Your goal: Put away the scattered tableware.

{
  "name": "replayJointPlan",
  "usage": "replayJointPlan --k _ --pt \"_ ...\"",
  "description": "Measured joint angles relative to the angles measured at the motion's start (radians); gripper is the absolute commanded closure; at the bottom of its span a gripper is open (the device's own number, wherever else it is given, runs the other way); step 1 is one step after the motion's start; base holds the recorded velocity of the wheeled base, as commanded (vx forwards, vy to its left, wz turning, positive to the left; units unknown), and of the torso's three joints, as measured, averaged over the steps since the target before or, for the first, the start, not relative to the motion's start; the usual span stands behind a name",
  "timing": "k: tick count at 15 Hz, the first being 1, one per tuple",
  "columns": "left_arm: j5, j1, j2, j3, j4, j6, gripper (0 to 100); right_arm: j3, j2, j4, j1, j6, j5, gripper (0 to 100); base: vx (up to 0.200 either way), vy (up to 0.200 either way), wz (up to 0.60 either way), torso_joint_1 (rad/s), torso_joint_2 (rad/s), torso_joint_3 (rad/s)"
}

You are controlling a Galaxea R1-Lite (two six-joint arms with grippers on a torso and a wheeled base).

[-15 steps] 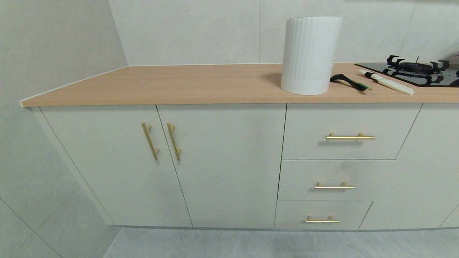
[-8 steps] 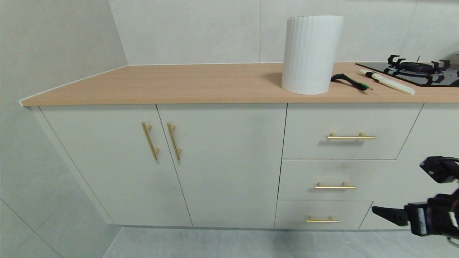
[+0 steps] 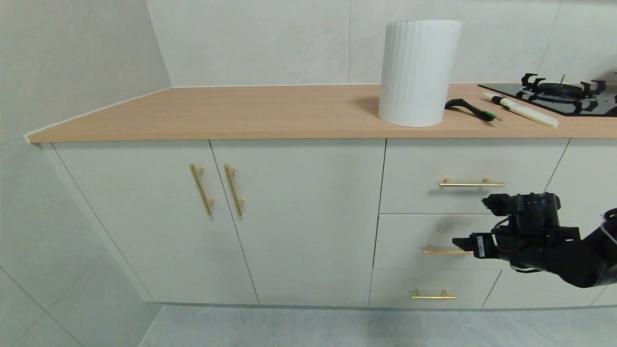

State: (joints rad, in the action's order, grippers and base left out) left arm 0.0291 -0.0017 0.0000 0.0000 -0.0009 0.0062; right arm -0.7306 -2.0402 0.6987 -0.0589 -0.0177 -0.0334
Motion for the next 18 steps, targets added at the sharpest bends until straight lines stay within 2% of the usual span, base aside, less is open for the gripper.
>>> replayJointPlan --k 4,8,18 --pt "0.0 0.0 0.0 0.0 0.0 0.0 0 -0.057 -0.146 0.086 0.023 0.007 -0.002 0 0.0 0.0 0.0 0.0 0.0 0.0" --pt "0.0 0.0 0.0 0.0 0.0 0.0 0 -0.086 -0.286 0.253 0.017 0.013 -0.035 0 0.0 0.0 0.0 0.0 0.0 0.0" --pt "0.0 0.0 0.0 0.0 0.0 0.0 0 -0.154 -0.422 0.273 0.015 0.016 -0.076 0 0.0 0.0 0.0 0.0 0.0 0.0"
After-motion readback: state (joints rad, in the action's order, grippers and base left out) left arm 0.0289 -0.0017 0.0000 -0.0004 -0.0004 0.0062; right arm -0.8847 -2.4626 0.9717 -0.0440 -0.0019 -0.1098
